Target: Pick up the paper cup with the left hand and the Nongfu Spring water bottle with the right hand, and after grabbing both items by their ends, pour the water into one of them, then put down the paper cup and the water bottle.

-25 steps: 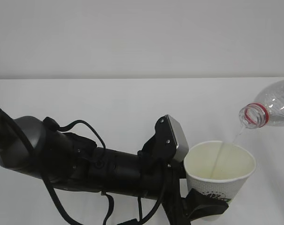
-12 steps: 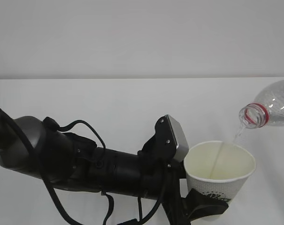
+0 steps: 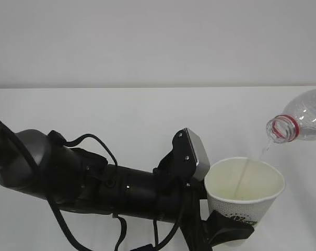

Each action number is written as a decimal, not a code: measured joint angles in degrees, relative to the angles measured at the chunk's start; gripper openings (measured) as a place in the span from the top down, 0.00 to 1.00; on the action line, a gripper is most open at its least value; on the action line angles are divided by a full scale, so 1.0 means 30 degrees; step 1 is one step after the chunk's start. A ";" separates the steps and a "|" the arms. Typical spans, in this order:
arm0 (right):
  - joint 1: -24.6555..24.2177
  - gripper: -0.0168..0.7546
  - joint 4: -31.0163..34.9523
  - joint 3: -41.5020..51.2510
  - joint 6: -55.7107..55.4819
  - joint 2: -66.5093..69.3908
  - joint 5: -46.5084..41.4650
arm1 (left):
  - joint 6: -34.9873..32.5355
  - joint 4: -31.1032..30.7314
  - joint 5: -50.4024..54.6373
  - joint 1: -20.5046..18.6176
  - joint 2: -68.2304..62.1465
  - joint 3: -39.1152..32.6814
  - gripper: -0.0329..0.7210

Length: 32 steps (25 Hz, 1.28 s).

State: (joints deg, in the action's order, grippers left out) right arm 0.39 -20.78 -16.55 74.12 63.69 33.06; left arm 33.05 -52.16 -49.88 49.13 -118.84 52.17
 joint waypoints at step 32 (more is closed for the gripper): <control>0.0000 0.37 0.0060 0.0000 0.0353 0.0000 -0.0035 | 0.0000 0.0000 0.0000 0.0000 0.0000 0.0000 0.28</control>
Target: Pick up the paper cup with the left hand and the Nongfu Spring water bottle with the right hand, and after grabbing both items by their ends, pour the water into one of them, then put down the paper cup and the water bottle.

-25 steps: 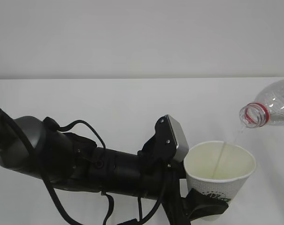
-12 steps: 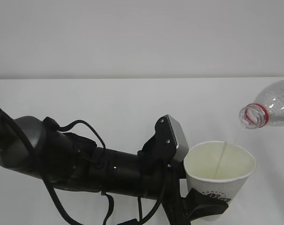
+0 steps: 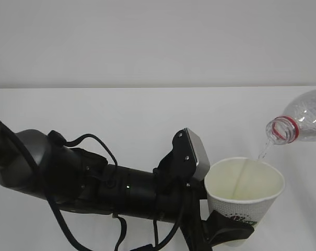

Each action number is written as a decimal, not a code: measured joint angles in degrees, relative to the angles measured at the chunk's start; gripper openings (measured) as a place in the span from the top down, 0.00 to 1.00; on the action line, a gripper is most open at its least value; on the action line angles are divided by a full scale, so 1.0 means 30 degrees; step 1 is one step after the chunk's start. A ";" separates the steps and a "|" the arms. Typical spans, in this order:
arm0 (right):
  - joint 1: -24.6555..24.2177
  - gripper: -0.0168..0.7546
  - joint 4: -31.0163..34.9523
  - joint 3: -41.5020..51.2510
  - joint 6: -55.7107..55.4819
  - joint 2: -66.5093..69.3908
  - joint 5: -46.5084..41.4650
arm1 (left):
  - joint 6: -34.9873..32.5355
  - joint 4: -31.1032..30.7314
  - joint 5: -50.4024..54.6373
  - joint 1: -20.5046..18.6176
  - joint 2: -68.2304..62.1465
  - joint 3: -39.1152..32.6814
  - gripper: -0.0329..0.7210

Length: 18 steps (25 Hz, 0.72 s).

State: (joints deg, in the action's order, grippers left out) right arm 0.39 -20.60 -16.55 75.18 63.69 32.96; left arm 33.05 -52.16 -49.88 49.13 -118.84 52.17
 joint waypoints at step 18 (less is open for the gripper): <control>0.0000 0.37 0.0000 0.0000 0.0030 0.0000 -0.0148 | 0.0000 0.0000 0.0000 0.0000 0.0000 0.0000 0.28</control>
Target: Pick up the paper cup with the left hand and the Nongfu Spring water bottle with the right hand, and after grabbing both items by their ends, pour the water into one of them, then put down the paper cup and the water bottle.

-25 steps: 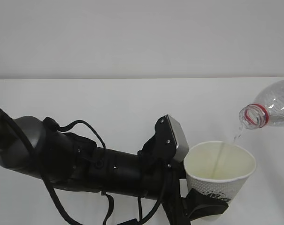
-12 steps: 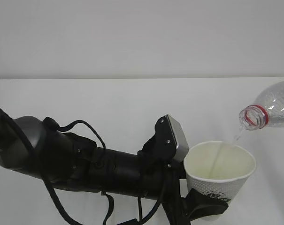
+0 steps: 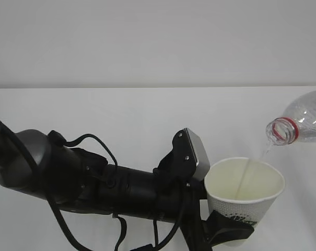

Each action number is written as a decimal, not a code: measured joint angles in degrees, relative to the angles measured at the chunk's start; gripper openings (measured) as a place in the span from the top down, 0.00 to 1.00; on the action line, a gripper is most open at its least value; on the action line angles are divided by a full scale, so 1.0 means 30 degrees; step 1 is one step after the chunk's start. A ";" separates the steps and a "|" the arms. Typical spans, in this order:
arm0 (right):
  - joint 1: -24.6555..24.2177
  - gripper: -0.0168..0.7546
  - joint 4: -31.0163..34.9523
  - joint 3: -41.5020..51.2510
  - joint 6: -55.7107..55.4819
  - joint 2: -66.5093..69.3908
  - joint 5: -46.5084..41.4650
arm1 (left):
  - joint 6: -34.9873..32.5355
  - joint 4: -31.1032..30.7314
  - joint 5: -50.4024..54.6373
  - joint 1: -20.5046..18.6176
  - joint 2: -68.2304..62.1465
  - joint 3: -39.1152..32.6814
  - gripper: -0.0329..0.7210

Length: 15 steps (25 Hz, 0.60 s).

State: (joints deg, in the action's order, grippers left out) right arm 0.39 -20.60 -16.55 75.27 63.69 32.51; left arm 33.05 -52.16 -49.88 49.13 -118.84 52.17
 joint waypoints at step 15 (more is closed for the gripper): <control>0.0000 0.37 0.0000 0.0000 0.0014 0.0000 -0.0094 | 0.0000 0.0000 0.0000 0.0000 0.0000 0.0000 0.28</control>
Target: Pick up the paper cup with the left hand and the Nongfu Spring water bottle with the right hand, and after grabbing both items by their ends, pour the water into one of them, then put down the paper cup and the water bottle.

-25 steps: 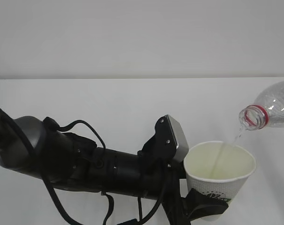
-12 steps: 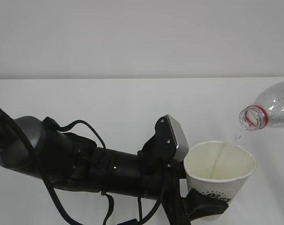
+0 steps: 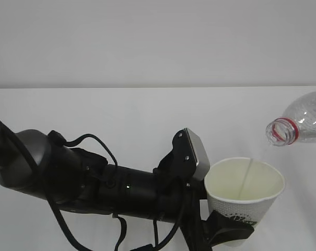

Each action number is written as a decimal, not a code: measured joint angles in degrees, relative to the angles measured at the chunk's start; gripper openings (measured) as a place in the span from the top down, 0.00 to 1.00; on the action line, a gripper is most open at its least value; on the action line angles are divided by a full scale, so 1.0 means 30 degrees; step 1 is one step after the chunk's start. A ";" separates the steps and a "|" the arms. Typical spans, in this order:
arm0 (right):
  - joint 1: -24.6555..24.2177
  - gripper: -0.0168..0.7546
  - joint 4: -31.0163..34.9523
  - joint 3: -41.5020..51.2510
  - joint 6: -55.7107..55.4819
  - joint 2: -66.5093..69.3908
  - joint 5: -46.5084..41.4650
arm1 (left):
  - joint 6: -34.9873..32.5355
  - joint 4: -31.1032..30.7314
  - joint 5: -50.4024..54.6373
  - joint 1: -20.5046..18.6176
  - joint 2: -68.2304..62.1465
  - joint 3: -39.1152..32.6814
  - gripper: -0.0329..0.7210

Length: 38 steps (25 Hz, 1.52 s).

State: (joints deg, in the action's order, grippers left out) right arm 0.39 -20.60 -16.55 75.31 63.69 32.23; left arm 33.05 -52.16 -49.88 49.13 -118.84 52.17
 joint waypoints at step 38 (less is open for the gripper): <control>0.0000 0.37 0.0000 0.0000 0.0399 0.0000 0.0000 | 0.0000 0.0000 0.0000 0.0000 0.0000 0.0000 0.28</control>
State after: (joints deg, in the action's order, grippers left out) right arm 0.39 -20.60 -16.55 76.51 63.69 32.23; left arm 33.05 -52.16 -49.88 49.13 -118.84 52.17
